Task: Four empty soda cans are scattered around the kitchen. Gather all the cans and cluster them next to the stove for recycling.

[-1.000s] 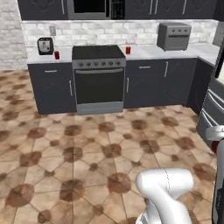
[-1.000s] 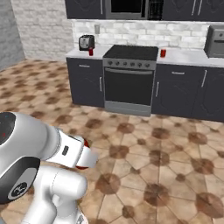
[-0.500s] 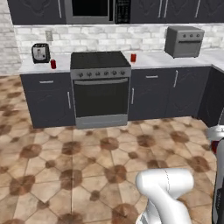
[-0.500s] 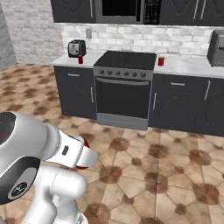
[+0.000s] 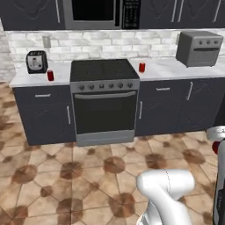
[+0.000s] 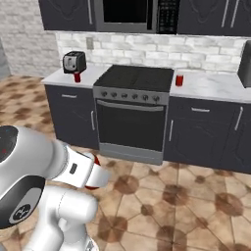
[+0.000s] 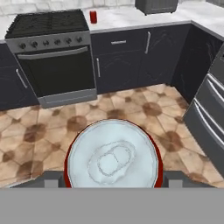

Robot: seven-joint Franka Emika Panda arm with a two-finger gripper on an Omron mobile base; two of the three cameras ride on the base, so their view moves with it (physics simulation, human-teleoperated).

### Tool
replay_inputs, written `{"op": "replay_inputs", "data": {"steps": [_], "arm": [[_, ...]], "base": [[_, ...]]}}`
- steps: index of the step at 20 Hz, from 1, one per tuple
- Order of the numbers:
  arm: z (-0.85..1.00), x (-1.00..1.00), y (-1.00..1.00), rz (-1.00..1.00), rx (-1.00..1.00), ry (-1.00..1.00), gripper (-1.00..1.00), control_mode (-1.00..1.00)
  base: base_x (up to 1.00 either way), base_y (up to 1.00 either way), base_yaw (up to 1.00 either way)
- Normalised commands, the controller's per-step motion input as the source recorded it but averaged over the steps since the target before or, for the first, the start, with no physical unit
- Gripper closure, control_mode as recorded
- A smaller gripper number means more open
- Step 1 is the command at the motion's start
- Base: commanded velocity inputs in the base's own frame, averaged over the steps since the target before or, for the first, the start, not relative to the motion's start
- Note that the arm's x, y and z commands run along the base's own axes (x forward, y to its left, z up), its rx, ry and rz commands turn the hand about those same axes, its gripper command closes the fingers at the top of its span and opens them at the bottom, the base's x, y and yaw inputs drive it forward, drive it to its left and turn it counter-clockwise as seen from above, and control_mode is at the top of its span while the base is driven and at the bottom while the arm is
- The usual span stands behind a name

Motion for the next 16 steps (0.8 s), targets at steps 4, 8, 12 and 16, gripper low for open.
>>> {"op": "replay_inputs", "data": {"steps": [4,8,12,16], "arm": [[0.00,0.00,0.00,0.00,0.00,0.00,1.00,1.00],[0.00,0.00,0.00,0.00,0.00,0.00,1.00,1.00],[0.00,0.00,0.00,0.00,0.00,0.00,1.00,1.00],[0.00,0.00,0.00,0.00,0.00,0.00,1.00,1.00]], "base": [[0.90,-0.22,0.03],[0.90,-0.24,0.03],[0.96,-0.25,0.04],[0.98,-0.40,0.03]]}}
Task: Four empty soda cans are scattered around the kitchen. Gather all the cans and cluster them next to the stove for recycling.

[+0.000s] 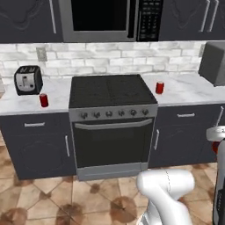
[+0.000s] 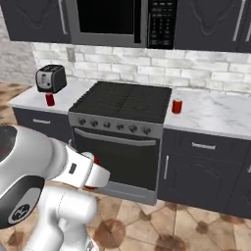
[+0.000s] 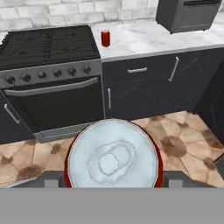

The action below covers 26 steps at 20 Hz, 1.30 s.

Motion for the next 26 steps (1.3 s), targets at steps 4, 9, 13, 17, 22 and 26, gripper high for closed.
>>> {"op": "replay_inputs", "data": {"steps": [4,9,13,17,22,26], "arm": [[0.00,0.00,0.00,0.00,0.00,0.00,1.00,1.00],[0.00,0.00,0.00,0.00,0.00,0.00,1.00,1.00],[0.00,0.00,0.00,0.00,0.00,0.00,1.00,1.00],[0.00,0.00,0.00,0.00,0.00,0.00,1.00,1.00],[0.00,0.00,0.00,0.00,0.00,0.00,1.00,1.00],[0.00,0.00,0.00,0.00,0.00,0.00,1.00,1.00]], "base": [[0.85,-0.59,0.03],[0.73,-0.72,0.02],[0.64,-0.32,0.05],[0.45,-0.11,0.06],[0.38,-0.18,0.05],[0.44,-0.21,0.04]]}}
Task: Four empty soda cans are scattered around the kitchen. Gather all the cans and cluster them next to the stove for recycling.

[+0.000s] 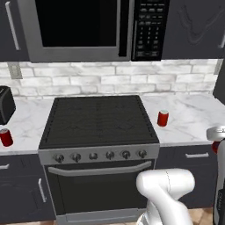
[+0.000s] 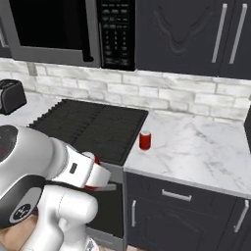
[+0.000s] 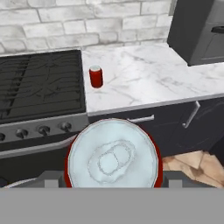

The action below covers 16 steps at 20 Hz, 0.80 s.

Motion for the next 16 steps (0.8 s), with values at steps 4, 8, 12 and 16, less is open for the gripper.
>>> {"op": "replay_inputs", "data": {"steps": [4,8,12,16], "arm": [[0.00,0.00,0.00,0.00,0.00,0.00,1.00,1.00],[0.00,0.00,0.00,0.00,0.00,0.00,1.00,1.00],[0.00,0.00,0.00,0.00,0.00,0.00,1.00,1.00],[-0.10,0.21,-0.10,0.03,0.02,0.00,1.00,-1.00]], "base": [[0.47,-0.23,0.05],[0.45,-0.23,0.05],[0.46,-0.22,0.06],[0.22,-0.10,0.03]]}}
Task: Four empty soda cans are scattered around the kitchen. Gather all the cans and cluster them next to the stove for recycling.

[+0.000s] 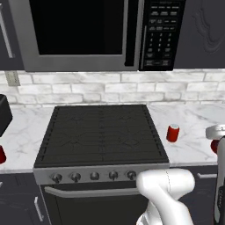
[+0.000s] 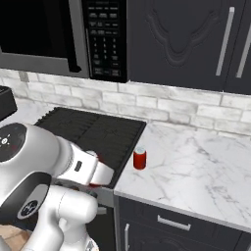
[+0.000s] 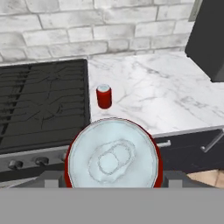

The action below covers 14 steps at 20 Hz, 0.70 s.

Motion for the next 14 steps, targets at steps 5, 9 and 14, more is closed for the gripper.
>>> {"op": "replay_inputs", "data": {"steps": [5,9,14], "arm": [[-0.18,0.32,-0.19,0.06,0.04,0.00,1.00,-1.00],[-0.23,0.18,-0.05,0.02,0.00,0.03,1.00,-1.00],[-0.18,0.22,0.00,0.00,0.00,0.02,1.00,-1.00]], "base": [[0.00,0.00,0.00],[0.00,0.00,0.00],[0.00,0.00,0.00]]}}
